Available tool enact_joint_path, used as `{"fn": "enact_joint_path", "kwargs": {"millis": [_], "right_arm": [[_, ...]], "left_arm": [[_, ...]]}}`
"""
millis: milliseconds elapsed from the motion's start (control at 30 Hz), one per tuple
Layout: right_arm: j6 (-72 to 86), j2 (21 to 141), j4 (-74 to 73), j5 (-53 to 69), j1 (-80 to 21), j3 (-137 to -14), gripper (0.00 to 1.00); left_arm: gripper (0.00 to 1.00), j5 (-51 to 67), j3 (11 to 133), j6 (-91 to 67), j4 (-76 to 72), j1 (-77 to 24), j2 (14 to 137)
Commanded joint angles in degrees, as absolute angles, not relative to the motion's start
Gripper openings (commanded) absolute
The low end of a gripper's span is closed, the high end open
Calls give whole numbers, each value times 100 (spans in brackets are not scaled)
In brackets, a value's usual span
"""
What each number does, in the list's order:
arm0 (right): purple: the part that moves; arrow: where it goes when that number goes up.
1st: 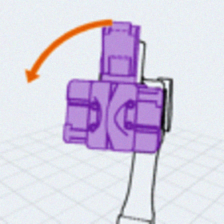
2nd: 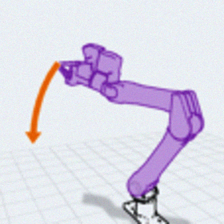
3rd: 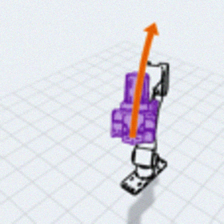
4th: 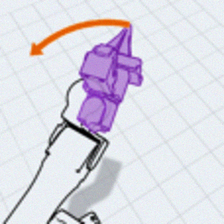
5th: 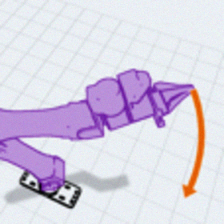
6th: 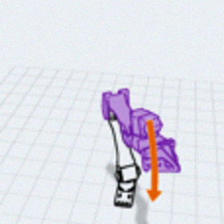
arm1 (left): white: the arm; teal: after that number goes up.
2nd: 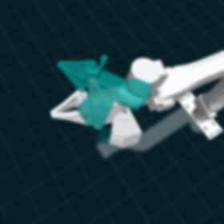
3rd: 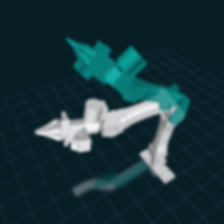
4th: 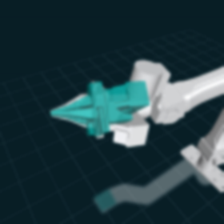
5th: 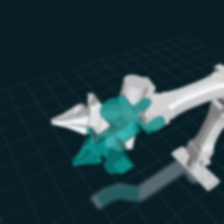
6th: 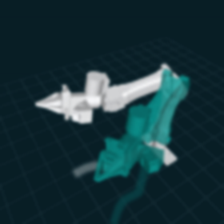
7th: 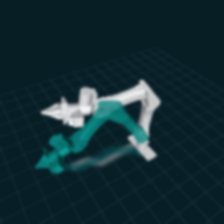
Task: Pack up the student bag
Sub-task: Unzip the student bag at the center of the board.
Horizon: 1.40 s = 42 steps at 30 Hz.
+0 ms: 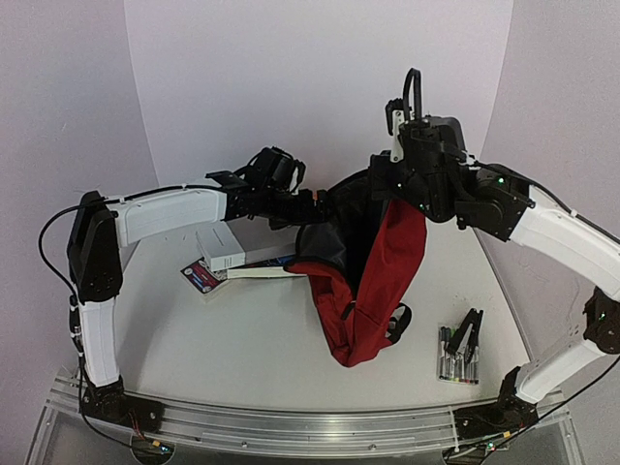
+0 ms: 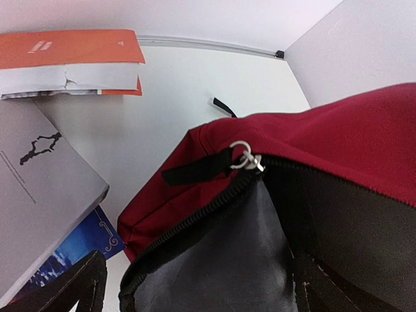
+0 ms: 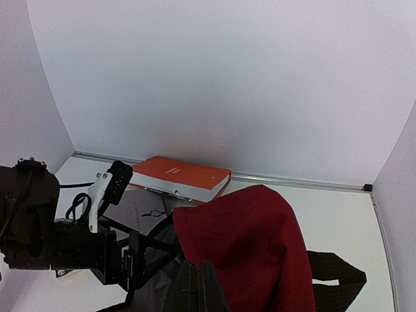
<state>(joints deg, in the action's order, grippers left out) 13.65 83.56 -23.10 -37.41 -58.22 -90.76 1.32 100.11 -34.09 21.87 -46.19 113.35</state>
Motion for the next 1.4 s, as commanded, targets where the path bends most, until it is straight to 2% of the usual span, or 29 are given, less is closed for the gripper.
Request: {"fn": "enact_joint_path", "kwargs": {"millis": [0, 133, 267, 400, 600, 933, 1000, 1100, 1233, 1300, 1367], "right_arm": [[1433, 8456, -2065, -3974, -5851, -9053, 0], [1441, 8491, -2065, -4069, -5847, -9032, 0], [1460, 8493, -2065, -4131, -5851, -8967, 0], [1485, 8538, -2065, -4152, -5845, -8952, 0], [1509, 8500, -2063, -4195, -5848, -8926, 0], [1587, 8286, -2065, -4282, -5849, -8757, 0], [1603, 8259, -2065, -4293, -5848, -8729, 0], [1621, 8221, -2065, -4311, -5850, -8706, 0], [1628, 8192, -2064, -4341, -5851, -8684, 0], [1637, 8181, -2065, -4366, -5848, -8676, 0], [1659, 8174, -2066, -4376, -5851, -8663, 0]], "left_arm": [[100, -384, 10503, -3201, 2394, -4640, 11492], [99, -388, 10501, -3074, 2451, -4637, 11557], [92, -230, 10412, -2993, 2373, -4632, 11540], [91, 45, 10431, -2985, 2216, -4632, 11551], [67, 367, 10319, -3014, 2238, -4556, 11629], [15, 1675, 8310, -3902, 730, -3853, 11056], [9, 1764, 8111, -3978, 579, -3768, 10973], [9, 1778, 7928, -4027, 550, -3687, 10844], [17, 1895, 7668, -3901, 538, -3674, 10460], [25, 2070, 7452, -3921, 490, -3674, 10174], [38, 2355, 7131, -4058, 283, -3674, 9831]]}}
